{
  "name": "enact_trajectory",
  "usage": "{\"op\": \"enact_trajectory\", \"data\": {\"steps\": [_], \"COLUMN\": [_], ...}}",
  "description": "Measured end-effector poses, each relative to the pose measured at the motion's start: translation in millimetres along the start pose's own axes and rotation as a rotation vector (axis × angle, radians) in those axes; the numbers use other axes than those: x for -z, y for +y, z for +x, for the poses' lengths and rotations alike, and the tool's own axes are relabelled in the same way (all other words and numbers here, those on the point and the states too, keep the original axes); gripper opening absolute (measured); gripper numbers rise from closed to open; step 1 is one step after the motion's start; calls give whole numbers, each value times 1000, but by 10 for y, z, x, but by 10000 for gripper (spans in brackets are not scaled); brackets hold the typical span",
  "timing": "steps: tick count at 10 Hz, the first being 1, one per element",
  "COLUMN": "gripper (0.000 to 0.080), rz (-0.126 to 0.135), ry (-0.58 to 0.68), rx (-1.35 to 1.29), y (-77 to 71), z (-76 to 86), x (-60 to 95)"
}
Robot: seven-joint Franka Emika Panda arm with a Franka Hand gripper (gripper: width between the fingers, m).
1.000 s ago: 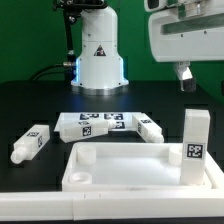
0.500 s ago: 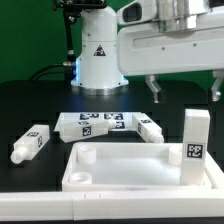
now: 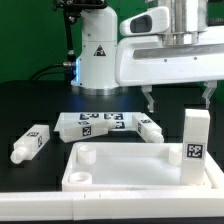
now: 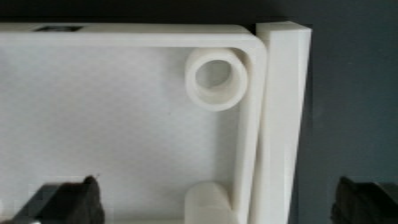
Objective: Assemble desk
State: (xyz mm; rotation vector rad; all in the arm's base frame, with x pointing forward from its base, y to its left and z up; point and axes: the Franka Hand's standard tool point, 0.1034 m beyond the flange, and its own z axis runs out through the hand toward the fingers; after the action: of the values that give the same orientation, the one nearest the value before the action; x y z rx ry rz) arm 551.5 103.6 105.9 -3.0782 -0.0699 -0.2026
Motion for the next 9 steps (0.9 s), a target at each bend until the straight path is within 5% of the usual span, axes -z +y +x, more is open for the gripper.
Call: {"op": "enact_trajectory", "data": {"steps": [3,6,9], "gripper": [648,648,648], "rz": [-5,-20,-25], "ry": [17,-89,-75], "rx": [9,37,35], "y": [-31,51,54], "z": [-140,-907,-926], "x": [-106,-343,-370]}}
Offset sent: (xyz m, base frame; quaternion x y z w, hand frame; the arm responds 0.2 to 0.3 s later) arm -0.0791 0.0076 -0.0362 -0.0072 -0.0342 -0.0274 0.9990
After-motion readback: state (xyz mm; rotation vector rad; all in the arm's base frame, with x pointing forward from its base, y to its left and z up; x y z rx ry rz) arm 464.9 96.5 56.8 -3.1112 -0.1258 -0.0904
